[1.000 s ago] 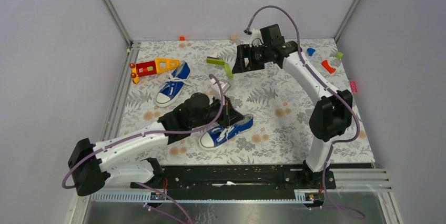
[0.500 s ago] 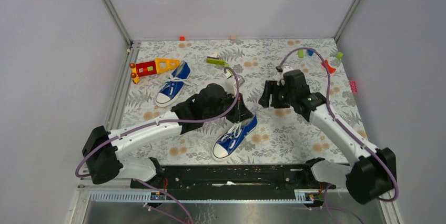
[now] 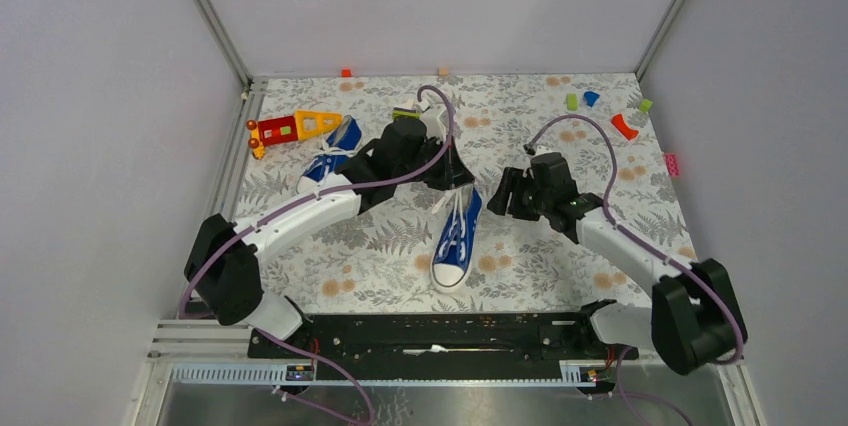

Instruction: Tie the shoes

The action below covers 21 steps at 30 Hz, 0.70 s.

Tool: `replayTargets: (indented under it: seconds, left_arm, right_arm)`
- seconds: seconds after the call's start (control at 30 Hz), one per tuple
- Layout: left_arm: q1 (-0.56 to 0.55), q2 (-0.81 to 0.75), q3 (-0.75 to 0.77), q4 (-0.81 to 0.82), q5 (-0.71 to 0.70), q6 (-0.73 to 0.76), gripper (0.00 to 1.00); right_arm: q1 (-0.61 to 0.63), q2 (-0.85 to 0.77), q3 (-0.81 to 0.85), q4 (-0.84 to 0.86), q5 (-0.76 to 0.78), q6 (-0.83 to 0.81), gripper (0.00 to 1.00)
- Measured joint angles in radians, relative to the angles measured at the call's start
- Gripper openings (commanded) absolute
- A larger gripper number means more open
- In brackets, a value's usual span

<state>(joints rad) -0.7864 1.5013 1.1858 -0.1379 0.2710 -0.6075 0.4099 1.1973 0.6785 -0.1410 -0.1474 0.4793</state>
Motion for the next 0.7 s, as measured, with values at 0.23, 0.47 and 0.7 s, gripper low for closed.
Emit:
replayTargets:
  seconds: [0.23,0.47,0.7]
  left_arm:
    - [0.032,0.000,0.020,0.001,0.012,0.009,0.00]
    - [0.138,0.074,0.103,-0.004,0.063,0.049,0.00]
    - [0.183,0.134,0.163,-0.032,0.103,0.098,0.00]
  right_arm:
    - [0.000,0.263,0.052,0.187,-0.058,0.070,0.57]
    - [0.003,0.423,0.136,0.338,-0.106,0.153,0.55]
    - [0.019,0.454,0.121,0.426,-0.105,0.197,0.49]
